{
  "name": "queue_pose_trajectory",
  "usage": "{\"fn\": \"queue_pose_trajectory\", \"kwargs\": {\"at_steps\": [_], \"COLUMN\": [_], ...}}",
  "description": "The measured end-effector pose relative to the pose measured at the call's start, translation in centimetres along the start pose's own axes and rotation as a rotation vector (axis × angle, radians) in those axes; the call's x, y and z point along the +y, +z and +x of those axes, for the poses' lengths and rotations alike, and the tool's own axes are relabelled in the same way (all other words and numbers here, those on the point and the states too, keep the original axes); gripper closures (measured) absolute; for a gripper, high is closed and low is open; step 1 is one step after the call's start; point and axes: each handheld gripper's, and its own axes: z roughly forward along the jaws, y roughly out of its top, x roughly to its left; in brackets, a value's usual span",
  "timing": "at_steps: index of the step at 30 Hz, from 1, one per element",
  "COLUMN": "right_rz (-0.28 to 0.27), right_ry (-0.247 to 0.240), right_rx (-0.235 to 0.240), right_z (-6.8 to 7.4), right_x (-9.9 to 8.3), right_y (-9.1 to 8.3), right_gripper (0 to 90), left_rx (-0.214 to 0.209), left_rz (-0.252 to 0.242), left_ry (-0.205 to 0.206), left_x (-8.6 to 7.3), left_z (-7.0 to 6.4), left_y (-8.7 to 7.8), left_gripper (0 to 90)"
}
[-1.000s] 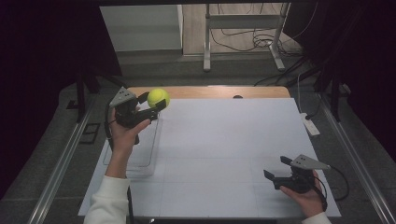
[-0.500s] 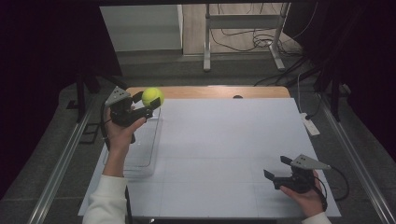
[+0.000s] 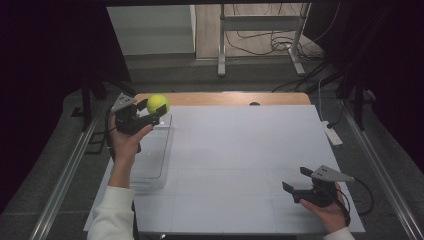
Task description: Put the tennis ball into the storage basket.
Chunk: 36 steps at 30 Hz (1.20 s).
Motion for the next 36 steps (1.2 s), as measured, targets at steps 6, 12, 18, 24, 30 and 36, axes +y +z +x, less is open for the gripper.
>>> {"fn": "queue_pose_trajectory", "kwargs": {"at_steps": [6, 12, 18, 24, 30, 36], "right_rz": [0.001, 0.003, 0.005, 0.005, 0.006, 0.007], "right_ry": [0.0, 0.0, 0.001, 0.001, 0.003, 0.002], "right_rx": [0.0, -0.003, -0.003, -0.004, -0.003, -0.004], "right_z": [0.0, 0.0, 0.0, 0.0, 0.0, 0.0], "right_x": [0.0, 0.0, 0.0, 0.0, 0.0, 0.0], "right_y": [0.0, 0.0, 0.1, 0.1, 0.1, 0.1], "right_gripper": [10.7, 10.7, 10.7, 10.7, 10.7, 10.7], "left_rx": [0.028, 0.059, 0.111, 0.13, 0.141, 0.155], "left_rz": [-0.002, -0.004, 0.002, 0.009, 0.011, 0.016], "left_ry": [-0.013, -0.025, -0.024, -0.04, -0.045, -0.048], "left_x": [-0.1, -0.3, -0.5, -0.8, -0.9, -1.0], "left_z": [0.9, 1.8, 2.6, 3.4, 3.7, 4.1], "left_y": [-0.3, -0.5, -0.6, -0.7, -0.6, -0.6], "left_gripper": [27.3, 27.3, 27.3, 27.3, 27.3, 27.3]}}
